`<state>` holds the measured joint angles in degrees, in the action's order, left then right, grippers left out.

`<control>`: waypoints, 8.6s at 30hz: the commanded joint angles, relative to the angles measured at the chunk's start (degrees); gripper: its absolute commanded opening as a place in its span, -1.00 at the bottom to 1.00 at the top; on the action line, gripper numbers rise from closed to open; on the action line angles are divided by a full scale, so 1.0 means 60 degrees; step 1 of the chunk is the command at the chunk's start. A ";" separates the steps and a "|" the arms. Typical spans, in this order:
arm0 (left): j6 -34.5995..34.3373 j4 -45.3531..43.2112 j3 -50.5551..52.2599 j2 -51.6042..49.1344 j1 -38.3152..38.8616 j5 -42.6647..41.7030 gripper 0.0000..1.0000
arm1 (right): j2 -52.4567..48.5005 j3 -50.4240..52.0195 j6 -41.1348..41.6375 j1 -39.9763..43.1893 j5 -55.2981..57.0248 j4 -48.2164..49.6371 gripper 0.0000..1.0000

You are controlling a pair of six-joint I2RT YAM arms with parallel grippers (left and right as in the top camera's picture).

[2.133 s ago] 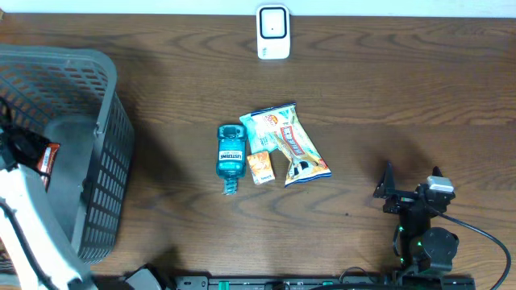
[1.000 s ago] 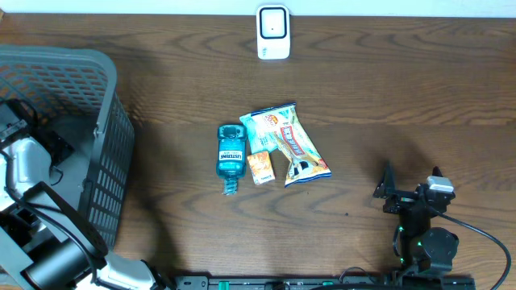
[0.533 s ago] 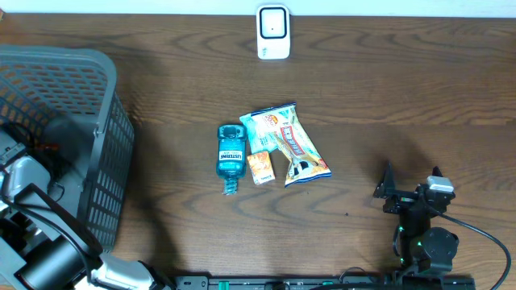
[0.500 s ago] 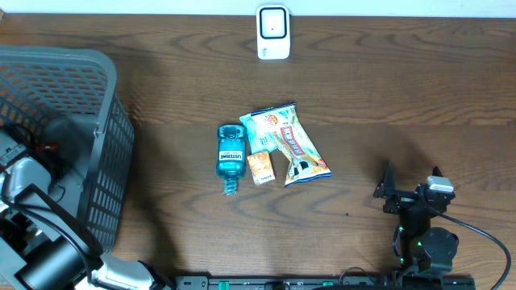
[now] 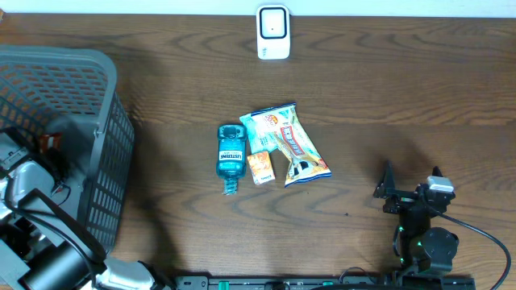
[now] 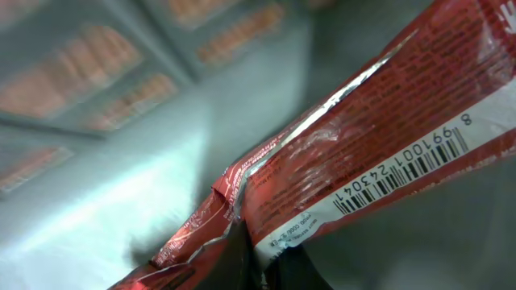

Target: Scan the item barcode

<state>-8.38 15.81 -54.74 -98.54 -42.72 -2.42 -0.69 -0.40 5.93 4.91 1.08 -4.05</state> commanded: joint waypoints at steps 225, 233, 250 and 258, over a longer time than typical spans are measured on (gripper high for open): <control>0.0663 -0.0670 0.8488 1.5322 0.7552 -0.3202 0.96 | -1.0513 -0.8215 0.2510 -0.4812 -0.1457 -0.4983 0.99; 0.0663 -0.0685 0.8488 1.5322 0.7552 -0.3202 0.95 | -1.2142 -0.8222 0.2422 -0.5592 -0.1450 -0.3603 0.99; 0.0663 -0.0685 0.8488 1.5322 0.7552 -0.3202 0.96 | -1.4695 -0.8699 0.2320 -0.8189 0.4226 -0.2178 0.87; 0.0663 -0.0685 0.8488 1.5322 0.7552 -0.3202 0.96 | -1.6130 -0.9005 0.2324 -0.8127 0.4659 -0.2091 0.58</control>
<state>-4.49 10.09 -4.64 -6.76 2.76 -20.91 -96.18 -52.58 20.14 -43.83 25.63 -16.78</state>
